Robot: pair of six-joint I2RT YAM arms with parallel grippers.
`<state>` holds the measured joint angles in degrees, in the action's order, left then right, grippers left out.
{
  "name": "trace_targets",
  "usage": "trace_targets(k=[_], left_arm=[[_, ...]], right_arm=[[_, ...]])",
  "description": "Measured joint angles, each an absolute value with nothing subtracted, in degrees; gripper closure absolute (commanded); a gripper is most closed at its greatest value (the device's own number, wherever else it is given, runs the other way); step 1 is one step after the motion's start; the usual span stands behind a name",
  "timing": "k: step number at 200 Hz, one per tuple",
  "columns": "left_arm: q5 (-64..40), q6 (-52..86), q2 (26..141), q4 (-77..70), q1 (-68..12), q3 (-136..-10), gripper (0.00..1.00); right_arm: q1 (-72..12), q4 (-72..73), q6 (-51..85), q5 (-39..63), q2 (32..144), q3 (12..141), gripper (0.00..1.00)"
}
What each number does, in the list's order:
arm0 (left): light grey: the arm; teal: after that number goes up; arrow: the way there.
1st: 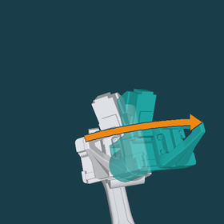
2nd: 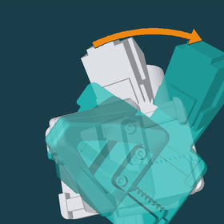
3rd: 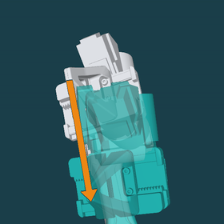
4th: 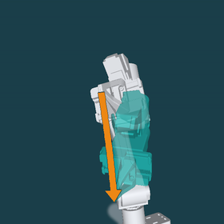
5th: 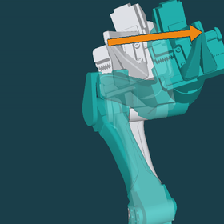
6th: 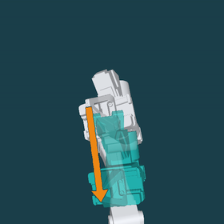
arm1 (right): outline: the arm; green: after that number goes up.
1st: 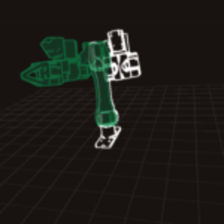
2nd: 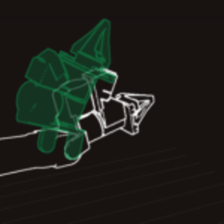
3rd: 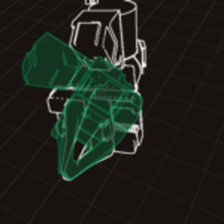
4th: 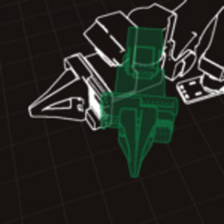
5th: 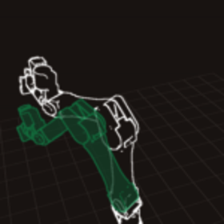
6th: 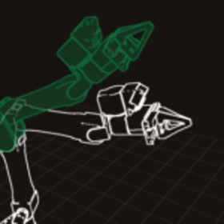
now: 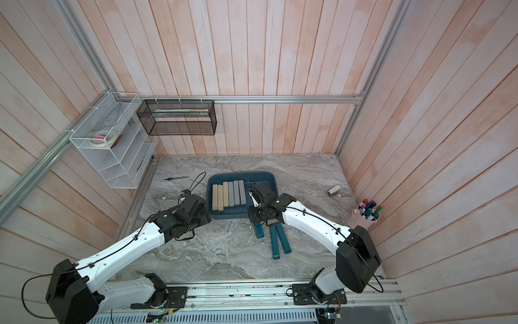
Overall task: Put the pruning pliers into the storage box
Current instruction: Pick up the pruning pliers from the center of the board, then place the pruning pliers in the storage box.
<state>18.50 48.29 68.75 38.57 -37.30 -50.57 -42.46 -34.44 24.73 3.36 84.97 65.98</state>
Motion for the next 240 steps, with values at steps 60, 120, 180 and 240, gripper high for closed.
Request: trace_targets(k=[60,120,180,240], left_arm=[[18.5,48.8,68.3,39.7,-37.3,-50.6,0.30],[18.7,49.2,67.9,39.6,-37.3,-50.5,0.30],[18.7,49.2,67.9,39.4,-36.8,-50.1,0.30],[18.5,49.2,67.9,39.0,-35.6,-49.4,0.30]], right_arm=[[-36.1,-32.9,21.3,4.0,93.5,72.9,0.77],[-31.6,-31.3,19.2,4.3,102.8,80.5,0.77],[-30.5,-30.1,17.7,3.9,113.3,91.4,0.77],[-30.0,-30.4,17.7,3.7,123.5,101.9,0.78]])
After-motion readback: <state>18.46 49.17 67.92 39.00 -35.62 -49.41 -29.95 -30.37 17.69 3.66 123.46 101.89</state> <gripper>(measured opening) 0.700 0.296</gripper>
